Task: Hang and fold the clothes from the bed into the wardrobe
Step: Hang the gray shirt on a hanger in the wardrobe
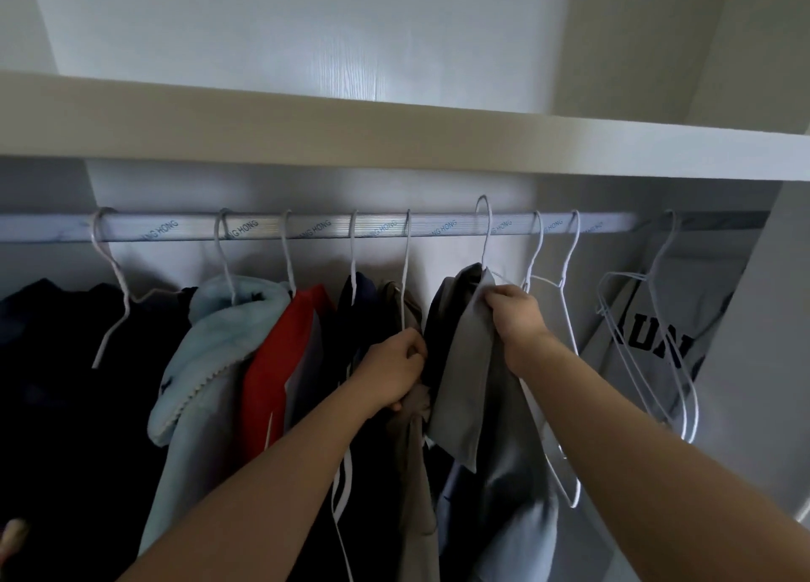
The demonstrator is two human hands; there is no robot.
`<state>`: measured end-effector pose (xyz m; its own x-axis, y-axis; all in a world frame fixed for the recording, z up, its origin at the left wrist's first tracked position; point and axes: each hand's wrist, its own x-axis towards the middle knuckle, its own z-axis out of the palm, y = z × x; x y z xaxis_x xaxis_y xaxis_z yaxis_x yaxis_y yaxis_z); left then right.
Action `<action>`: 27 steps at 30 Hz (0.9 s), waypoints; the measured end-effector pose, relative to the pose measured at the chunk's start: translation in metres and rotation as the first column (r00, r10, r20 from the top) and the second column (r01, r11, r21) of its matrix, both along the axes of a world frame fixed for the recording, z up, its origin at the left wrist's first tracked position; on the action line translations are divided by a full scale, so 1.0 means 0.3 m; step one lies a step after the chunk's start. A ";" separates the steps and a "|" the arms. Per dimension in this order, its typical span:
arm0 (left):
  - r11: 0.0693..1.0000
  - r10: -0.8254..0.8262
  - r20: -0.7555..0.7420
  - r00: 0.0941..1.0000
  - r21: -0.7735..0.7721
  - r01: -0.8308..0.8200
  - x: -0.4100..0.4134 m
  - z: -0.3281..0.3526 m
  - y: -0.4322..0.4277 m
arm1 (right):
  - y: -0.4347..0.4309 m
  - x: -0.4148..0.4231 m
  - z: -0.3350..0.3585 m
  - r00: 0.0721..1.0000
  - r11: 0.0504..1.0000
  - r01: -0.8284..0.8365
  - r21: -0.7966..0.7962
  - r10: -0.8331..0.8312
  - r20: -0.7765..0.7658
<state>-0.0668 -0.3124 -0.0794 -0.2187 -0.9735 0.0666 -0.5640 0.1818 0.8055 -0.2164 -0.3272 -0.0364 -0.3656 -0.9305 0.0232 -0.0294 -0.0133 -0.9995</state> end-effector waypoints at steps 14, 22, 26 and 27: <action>0.983 0.082 0.002 0.997 -0.166 -0.080 0.003 -0.061 0.014 | 0.045 0.022 -0.120 0.935 0.999 0.039 0.034 -0.025 -0.354; 0.923 0.232 0.016 0.973 -0.318 -0.215 0.019 -0.108 0.195 | 0.246 0.014 -0.216 0.938 0.999 0.002 0.049 0.015 -0.347; 0.916 0.272 -0.084 0.959 -0.283 -0.285 0.008 -0.147 0.350 | 0.387 0.009 -0.279 0.942 0.999 -0.028 0.041 0.040 -0.334; 0.922 0.271 -0.106 0.957 -0.258 -0.290 0.000 -0.159 0.393 | 0.427 -0.003 -0.296 0.942 0.998 -0.038 0.044 0.050 -0.333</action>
<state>-0.0668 -0.1946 -0.1271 0.0747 -0.9382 0.3380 -0.5697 0.2380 0.7866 -0.2172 -0.1990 -0.1253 -0.3016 -0.9479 0.1027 -0.3613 0.0139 -0.9324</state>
